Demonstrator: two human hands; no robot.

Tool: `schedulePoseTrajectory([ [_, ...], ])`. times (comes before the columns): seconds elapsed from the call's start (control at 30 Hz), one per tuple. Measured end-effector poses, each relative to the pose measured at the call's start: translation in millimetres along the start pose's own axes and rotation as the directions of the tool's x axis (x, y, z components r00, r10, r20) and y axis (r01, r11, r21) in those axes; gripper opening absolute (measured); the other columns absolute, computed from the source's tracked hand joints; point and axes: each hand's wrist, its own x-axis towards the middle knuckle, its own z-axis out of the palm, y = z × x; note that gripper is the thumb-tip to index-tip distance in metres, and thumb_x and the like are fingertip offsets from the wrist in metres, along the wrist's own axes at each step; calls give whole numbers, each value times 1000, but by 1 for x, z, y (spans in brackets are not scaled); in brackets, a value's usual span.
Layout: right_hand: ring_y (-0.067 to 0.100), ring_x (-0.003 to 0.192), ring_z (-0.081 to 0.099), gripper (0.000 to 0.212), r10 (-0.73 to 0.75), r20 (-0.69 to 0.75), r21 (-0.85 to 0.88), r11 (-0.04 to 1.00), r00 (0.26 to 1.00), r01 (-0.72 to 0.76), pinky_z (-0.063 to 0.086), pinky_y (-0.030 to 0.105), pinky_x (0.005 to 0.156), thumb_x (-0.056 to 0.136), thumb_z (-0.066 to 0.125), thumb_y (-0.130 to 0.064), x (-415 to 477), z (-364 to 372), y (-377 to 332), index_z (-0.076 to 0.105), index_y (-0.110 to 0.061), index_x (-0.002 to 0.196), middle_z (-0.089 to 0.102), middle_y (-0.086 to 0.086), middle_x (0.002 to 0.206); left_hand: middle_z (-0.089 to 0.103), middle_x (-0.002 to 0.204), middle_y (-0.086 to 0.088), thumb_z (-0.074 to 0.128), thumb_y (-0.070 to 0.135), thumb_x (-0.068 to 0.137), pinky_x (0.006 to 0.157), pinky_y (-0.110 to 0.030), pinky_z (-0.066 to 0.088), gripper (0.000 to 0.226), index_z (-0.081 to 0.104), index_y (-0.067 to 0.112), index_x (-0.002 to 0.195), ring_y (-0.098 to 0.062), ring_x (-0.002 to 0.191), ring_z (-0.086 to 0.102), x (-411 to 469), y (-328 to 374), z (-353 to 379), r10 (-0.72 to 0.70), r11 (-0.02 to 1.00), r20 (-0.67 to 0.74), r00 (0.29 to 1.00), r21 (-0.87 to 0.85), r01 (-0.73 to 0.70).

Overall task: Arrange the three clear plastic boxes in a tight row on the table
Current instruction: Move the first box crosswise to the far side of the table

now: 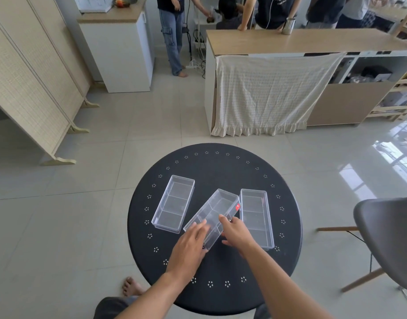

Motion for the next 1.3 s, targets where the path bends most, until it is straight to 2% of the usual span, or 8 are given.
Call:
schedulePoseTrajectory([
  [0.2,22,77,63,37,24,-26,-124,992,999,-27,61,60,95,101,55,-48,13,8,9,62,-13,96,60,5,81,69,142,8,98,26,75,95,-35,64,57,77,25,127,-13,129,68,-4,-9,0,67,998,-17,998,-17,-67],
  [0.3,32,97,71,49,16,-68,-190,981,998,-29,61,58,97,91,54,-55,23,9,7,63,-9,106,71,10,100,69,142,9,80,38,94,97,-37,61,36,77,24,127,-13,127,66,-1,-16,-3,34,994,-77,996,-96,-41],
  [0.43,44,124,55,51,-75,-178,-314,949,981,15,44,46,111,102,55,-34,25,11,-11,44,0,140,45,22,140,59,148,5,51,48,110,100,-40,56,43,69,24,140,-18,132,58,7,-27,-18,-251,966,-199,947,-107,234],
  [0.53,45,138,44,58,-232,-160,-465,875,960,134,39,52,117,103,54,-31,31,17,-29,38,-4,152,37,20,150,39,166,-12,33,59,109,113,-54,48,68,43,20,164,-33,149,45,14,-34,-29,-509,861,-49,859,-33,508],
  [0.6,40,143,38,58,-334,-72,-568,788,940,237,39,54,116,103,52,-33,38,24,-41,40,-15,157,36,12,155,23,176,-13,23,62,111,126,-57,32,72,25,24,172,-33,161,29,18,-40,-33,-569,821,82,818,-5,571],
  [0.8,32,160,19,56,-416,213,-733,531,884,426,34,59,123,106,43,-32,62,49,-65,38,-25,161,20,0,175,14,182,1,23,58,113,134,-61,15,63,35,30,169,-24,168,17,39,-85,-56,-496,853,169,852,-86,514],
  [0.97,31,167,-8,58,-375,269,-822,391,887,415,8,57,132,113,33,-40,96,59,-69,23,-28,169,-1,-2,182,12,183,9,36,52,113,133,-64,18,57,41,29,164,-16,169,12,70,-125,-66,-419,897,206,884,-58,438],
  [1.3,25,167,-11,64,-342,221,-863,367,913,347,0,60,132,113,24,-51,171,53,-109,2,-39,171,-10,-8,181,-5,183,13,43,47,112,134,-66,8,57,34,27,165,-15,170,-9,172,-167,-87,-406,896,322,855,-41,441],
])
